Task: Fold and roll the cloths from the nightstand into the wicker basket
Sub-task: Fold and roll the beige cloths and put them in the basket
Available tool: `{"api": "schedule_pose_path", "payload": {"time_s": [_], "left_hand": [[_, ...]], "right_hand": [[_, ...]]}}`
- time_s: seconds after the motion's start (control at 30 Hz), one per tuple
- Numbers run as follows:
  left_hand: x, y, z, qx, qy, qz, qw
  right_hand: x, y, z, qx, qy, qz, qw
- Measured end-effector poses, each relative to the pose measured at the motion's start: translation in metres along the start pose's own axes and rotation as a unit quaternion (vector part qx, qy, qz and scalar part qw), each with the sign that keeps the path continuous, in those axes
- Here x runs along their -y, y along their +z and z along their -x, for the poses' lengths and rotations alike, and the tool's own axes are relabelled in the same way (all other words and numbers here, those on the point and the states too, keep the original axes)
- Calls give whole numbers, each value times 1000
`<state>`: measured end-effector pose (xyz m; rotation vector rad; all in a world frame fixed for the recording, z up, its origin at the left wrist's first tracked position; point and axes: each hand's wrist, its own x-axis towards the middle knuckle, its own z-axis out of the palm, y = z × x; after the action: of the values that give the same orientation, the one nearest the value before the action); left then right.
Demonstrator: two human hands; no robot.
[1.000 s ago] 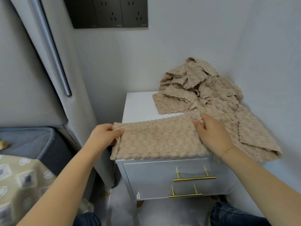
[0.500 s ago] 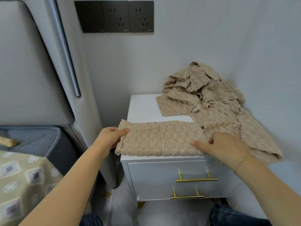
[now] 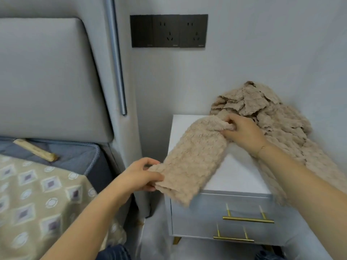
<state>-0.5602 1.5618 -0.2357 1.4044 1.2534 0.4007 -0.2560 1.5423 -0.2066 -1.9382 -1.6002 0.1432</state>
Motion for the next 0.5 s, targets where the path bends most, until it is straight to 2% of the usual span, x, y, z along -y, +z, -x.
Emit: {"api": "schedule_pose_path", "payload": {"time_s": [0.13, 0.23, 0.3, 0.4, 0.5], "left_hand": [[9, 24, 9, 33, 12, -82, 996], [17, 28, 4, -69, 61, -216, 972], [19, 26, 3, -123, 87, -267, 952], [18, 28, 1, -139, 99, -270, 948], [20, 33, -4, -101, 76, -234, 964]], "right_hand": [[10, 19, -59, 55, 5, 8, 998], [8, 39, -67, 104, 9, 34, 994], [5, 42, -52, 84, -30, 42, 995], [6, 29, -5, 62, -100, 3, 993], [7, 11, 56, 134, -119, 2, 984]]}}
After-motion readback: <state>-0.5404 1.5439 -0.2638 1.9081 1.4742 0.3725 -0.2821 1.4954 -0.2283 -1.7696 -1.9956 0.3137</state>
